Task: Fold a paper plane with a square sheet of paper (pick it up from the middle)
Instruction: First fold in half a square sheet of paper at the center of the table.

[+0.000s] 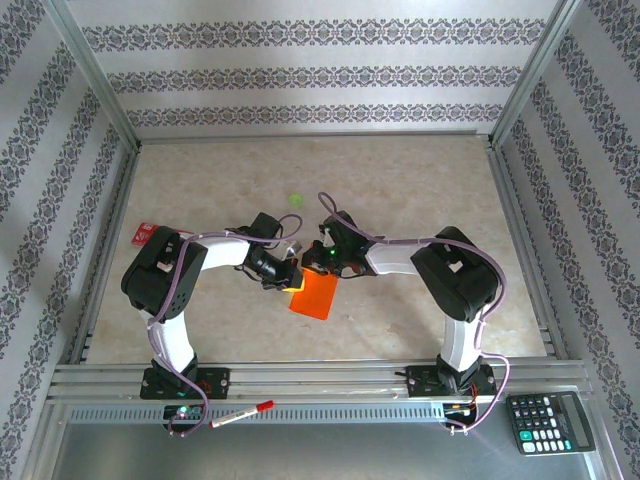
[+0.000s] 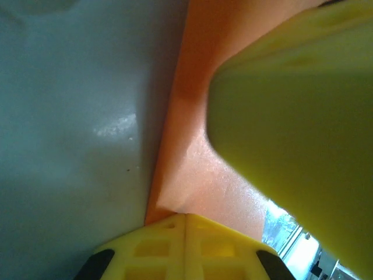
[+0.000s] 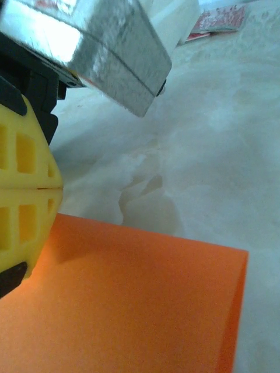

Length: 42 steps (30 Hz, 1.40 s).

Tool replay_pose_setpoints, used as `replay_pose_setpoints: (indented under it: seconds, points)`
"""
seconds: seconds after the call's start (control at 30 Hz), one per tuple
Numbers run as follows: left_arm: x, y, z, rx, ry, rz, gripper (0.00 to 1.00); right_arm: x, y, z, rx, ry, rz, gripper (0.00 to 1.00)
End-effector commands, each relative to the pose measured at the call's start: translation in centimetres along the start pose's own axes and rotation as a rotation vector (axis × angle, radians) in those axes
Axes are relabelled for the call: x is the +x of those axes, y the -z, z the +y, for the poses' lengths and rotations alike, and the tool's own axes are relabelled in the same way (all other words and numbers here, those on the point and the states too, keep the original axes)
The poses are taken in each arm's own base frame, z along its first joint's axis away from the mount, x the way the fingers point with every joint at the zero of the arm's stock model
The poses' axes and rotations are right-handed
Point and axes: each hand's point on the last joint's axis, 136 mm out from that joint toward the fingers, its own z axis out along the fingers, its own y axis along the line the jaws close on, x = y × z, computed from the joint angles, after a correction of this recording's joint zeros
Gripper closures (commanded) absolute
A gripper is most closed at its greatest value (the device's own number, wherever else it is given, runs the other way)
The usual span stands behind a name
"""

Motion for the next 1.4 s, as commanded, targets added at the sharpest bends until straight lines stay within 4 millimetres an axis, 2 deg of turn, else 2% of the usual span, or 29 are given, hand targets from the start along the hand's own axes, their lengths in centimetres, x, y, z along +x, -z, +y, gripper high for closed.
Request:
replay_pose_setpoints:
  seconds: [0.0, 0.17, 0.4, 0.57, 0.9, 1.23, 1.37]
  points:
    - [2.4, -0.3, 4.4, -0.158, 0.091, 0.060, 1.00, 0.0, -0.6, 0.7, -0.010, -0.001, 0.009, 0.96]
    - [2.6, -0.3, 4.7, -0.174, 0.093, 0.064, 1.00, -0.1, -1.4, -0.1, 0.032, -0.002, 0.011, 0.96]
    - [4.0, -0.7, 5.8, -0.214, 0.116, 0.099, 1.00, -1.8, -1.0, -3.2, 0.164, -0.028, -0.038, 0.98]
    - [5.0, -1.1, 6.4, -0.229, 0.133, 0.119, 1.00, -2.2, -1.0, -4.6, 0.201, -0.037, -0.045, 0.98]
    - [6.4, -1.7, 7.4, -0.247, 0.169, 0.140, 1.00, -4.3, -0.6, -5.3, 0.222, -0.042, -0.080, 0.98]
    - [7.2, -2.0, 8.1, -0.266, 0.187, 0.157, 1.00, -6.5, -0.1, -5.7, 0.234, -0.049, -0.109, 0.99]
    - [7.3, -2.0, 8.2, -0.272, 0.190, 0.157, 1.00, -7.4, 0.1, -6.4, 0.251, -0.060, -0.118, 0.99]
